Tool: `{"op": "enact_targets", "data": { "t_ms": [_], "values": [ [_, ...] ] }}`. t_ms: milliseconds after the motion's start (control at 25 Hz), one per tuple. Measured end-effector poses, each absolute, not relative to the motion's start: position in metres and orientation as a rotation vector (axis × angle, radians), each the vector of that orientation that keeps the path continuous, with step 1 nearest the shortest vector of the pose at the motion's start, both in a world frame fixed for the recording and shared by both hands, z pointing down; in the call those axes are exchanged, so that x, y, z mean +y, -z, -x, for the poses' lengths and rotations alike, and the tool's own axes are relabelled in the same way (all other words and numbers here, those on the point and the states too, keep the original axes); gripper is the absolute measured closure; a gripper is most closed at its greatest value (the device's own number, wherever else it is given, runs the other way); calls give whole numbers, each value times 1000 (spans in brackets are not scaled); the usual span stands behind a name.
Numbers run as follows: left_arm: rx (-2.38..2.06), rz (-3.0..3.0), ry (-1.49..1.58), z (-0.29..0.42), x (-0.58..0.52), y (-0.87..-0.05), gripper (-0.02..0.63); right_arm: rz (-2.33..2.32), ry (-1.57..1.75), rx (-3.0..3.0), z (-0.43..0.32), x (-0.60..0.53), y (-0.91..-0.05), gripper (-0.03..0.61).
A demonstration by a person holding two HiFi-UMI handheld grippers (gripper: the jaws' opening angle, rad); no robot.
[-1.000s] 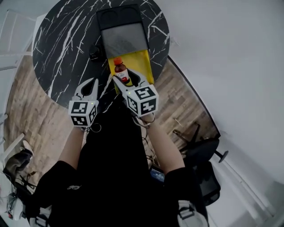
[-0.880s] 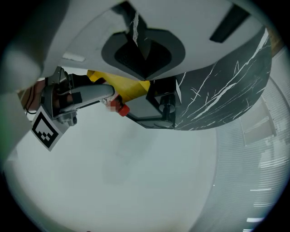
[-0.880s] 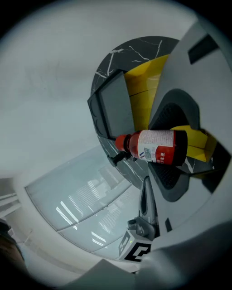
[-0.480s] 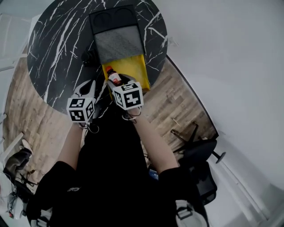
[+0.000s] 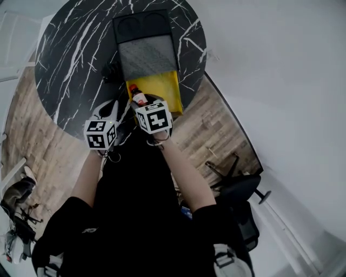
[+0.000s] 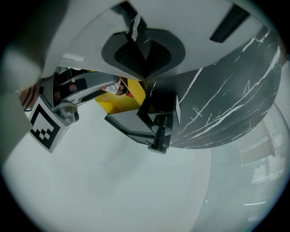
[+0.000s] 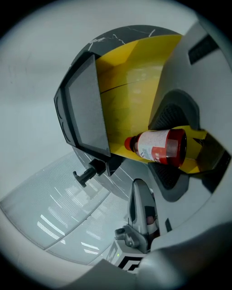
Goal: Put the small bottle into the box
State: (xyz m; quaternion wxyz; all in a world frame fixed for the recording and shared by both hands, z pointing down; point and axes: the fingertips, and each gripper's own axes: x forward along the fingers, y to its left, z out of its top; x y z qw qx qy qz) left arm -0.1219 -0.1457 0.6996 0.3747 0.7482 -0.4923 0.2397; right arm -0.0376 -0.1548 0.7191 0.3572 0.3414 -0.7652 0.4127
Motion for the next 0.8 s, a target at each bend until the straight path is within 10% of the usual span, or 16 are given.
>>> {"op": "enact_targets", "data": {
  "t_ms": [800],
  "values": [
    [-1247, -1916, -619, 121, -116, -699, 614, -908, -1092, -1964, 35, -151, -720, 365]
  ]
}}
